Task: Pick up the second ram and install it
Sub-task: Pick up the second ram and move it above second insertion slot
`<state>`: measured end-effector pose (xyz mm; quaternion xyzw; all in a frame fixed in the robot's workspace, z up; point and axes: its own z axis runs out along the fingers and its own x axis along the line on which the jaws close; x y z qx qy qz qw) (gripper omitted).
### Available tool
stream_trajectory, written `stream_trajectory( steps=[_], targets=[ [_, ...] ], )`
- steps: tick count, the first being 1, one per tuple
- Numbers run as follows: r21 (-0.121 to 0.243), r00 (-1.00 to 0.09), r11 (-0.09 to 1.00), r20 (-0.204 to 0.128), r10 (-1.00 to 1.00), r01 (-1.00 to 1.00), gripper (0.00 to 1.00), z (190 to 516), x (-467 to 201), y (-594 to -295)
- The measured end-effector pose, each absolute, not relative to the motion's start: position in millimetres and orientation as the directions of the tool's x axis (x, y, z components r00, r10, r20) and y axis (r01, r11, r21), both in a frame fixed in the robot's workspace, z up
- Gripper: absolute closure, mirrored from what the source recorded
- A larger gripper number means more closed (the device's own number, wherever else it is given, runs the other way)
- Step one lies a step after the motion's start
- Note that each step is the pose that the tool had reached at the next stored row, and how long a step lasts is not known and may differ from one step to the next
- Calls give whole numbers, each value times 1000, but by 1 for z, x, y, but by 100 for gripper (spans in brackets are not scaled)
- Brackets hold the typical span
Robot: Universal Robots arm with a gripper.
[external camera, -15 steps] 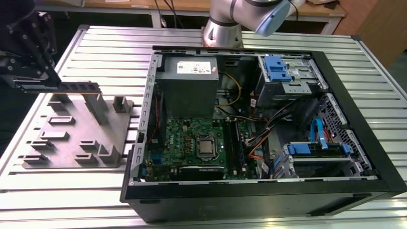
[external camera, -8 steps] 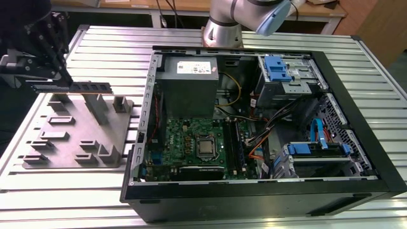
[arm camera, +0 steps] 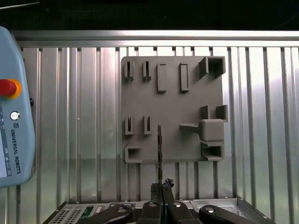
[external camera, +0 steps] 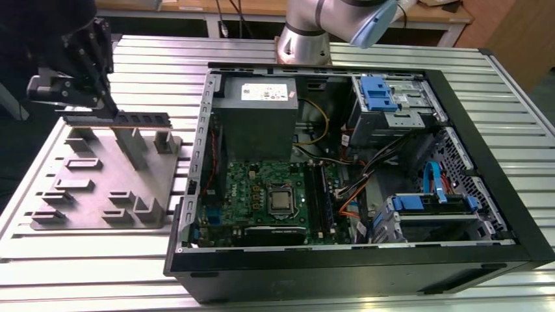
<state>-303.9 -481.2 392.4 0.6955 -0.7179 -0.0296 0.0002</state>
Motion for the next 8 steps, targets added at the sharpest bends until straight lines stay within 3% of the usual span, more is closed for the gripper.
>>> stream_trajectory(
  steps=[8],
  targets=[
    [43, -33, 31, -41, -999, -999, 92, 392, -281, -481]
  ],
)
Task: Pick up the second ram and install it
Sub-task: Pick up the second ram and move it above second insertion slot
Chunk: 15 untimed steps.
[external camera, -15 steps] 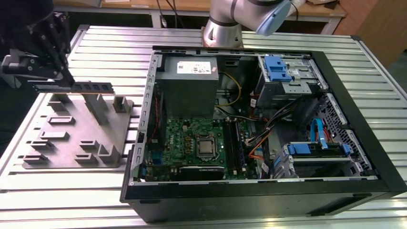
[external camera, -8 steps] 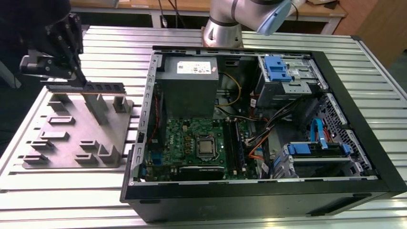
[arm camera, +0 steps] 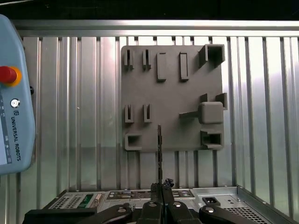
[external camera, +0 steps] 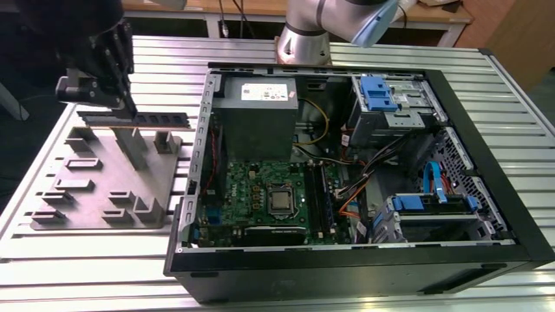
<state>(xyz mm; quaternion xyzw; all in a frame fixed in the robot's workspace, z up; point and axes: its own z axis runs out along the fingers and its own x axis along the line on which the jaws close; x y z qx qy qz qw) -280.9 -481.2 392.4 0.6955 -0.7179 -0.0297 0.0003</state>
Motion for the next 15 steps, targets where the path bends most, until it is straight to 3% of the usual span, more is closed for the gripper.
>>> stream_trajectory(
  steps=[15],
  targets=[
    [44, -33, 31, -41, -999, -999, 92, 392, -237, -481]
  ],
)
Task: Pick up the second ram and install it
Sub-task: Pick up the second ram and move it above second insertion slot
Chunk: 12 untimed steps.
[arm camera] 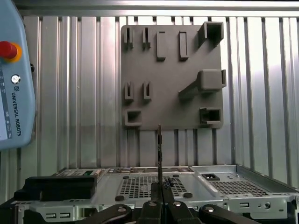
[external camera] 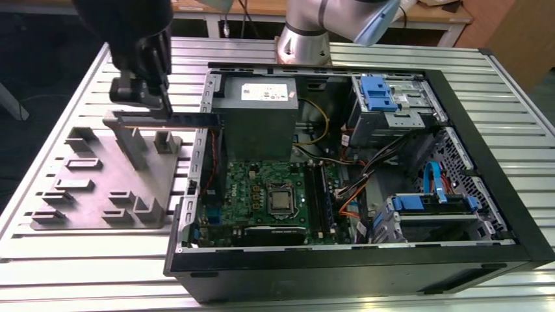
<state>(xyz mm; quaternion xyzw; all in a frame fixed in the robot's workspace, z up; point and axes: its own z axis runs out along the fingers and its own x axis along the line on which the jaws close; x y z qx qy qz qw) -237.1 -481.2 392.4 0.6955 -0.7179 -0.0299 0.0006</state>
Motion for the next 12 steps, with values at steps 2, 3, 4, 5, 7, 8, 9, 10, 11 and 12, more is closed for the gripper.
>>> stream_trajectory(
  steps=[2, 3, 4, 5, 7, 8, 9, 10, 11, 12],
  targets=[
    [44, -33, 31, -41, -999, -999, 92, 392, -230, -481],
    [44, -33, 31, -41, -999, -999, 92, 392, -227, -481],
    [44, -33, 31, -41, -999, -999, 92, 392, -223, -481],
    [44, -33, 31, -41, -999, -999, 92, 392, -219, -481],
    [44, -33, 31, -41, -999, -999, 92, 392, -212, -481],
    [44, -33, 31, -41, -999, -999, 92, 392, -208, -481],
    [45, -33, 31, -41, -999, -999, 92, 392, -204, -481],
    [45, -33, 31, -41, -999, -999, 92, 392, -201, -481],
    [45, -33, 31, -41, -999, -999, 92, 392, -197, -481],
    [45, -33, 31, -41, -999, -999, 92, 392, -193, -481]
  ],
)
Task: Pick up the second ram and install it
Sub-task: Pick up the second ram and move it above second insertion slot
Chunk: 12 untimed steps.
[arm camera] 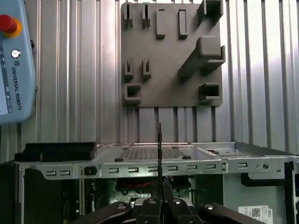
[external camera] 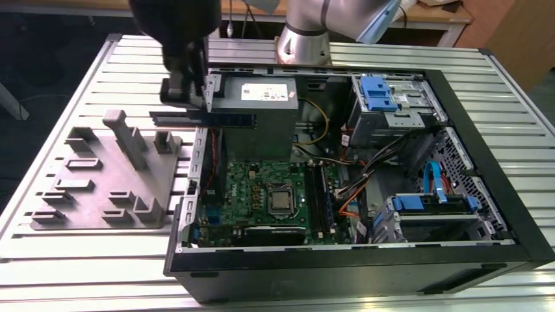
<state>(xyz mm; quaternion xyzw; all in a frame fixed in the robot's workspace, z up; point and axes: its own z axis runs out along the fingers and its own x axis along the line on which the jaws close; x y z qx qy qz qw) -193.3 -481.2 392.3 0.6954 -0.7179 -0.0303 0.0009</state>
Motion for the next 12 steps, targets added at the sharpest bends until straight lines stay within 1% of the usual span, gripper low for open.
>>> stream_trajectory(
  steps=[12],
  targets=[
    [46, -33, 31, -41, -999, -998, 92, 392, -153, -481]
  ],
)
